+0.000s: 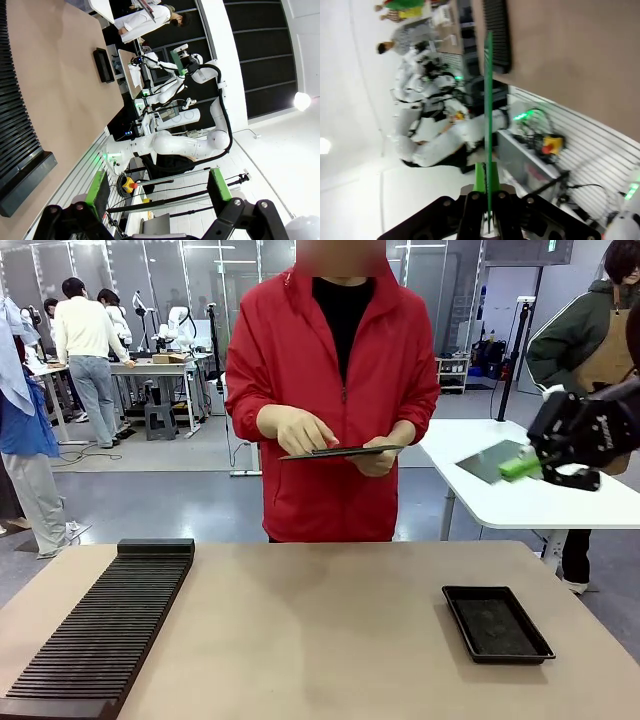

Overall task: Inspect the PCB.
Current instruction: Place the Blank PCB in the ESD tray.

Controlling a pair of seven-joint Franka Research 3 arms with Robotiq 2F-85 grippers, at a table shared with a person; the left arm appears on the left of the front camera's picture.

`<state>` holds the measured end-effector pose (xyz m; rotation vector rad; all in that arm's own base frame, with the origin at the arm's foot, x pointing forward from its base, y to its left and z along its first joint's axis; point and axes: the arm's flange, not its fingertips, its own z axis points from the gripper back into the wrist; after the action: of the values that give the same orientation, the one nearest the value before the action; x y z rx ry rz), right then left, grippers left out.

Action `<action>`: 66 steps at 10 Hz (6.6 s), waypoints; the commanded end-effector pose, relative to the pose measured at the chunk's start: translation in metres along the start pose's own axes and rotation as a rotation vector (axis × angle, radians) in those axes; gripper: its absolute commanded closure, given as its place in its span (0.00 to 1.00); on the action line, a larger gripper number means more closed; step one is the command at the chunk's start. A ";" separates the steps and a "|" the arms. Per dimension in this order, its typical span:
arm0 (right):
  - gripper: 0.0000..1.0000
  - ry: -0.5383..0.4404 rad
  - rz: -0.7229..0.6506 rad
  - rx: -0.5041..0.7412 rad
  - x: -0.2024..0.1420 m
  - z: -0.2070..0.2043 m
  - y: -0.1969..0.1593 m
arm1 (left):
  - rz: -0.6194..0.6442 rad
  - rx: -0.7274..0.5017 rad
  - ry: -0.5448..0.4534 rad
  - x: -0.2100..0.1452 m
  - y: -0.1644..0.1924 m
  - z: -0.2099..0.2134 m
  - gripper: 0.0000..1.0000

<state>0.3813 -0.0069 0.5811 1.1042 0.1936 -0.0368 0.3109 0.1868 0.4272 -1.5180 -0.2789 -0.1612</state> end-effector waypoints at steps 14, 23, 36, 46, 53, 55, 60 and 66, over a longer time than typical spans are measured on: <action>0.97 -0.141 0.084 -0.361 0.047 -0.010 -0.113 | 0.001 0.004 0.002 0.000 -0.003 0.000 0.00; 0.97 -0.138 0.130 -0.478 0.092 -0.047 -0.170 | 0.001 0.004 0.002 0.000 -0.003 0.000 0.00; 0.87 -0.163 0.053 -0.503 0.144 -0.091 -0.236 | 0.001 0.004 0.002 0.000 -0.003 0.000 0.00; 0.00 -0.282 -0.046 -0.667 0.118 -0.090 -0.196 | 0.001 0.004 0.002 0.000 -0.003 0.000 0.00; 0.00 -0.281 -0.008 -0.642 0.117 -0.079 -0.188 | 0.001 0.004 0.002 0.000 -0.003 0.000 0.00; 0.00 -0.281 -0.008 -0.642 0.117 -0.079 -0.188 | 0.001 0.004 0.002 0.000 -0.003 0.000 0.00; 0.00 -0.281 -0.008 -0.642 0.117 -0.079 -0.188 | 0.001 0.004 0.002 0.000 -0.003 0.000 0.00; 0.00 -0.281 -0.008 -0.642 0.117 -0.079 -0.188 | 0.001 0.004 0.002 0.000 -0.003 0.000 0.00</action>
<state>0.4599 -0.0155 0.3605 0.4483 -0.0445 -0.1313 0.3109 0.1868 0.4272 -1.5179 -0.2789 -0.1612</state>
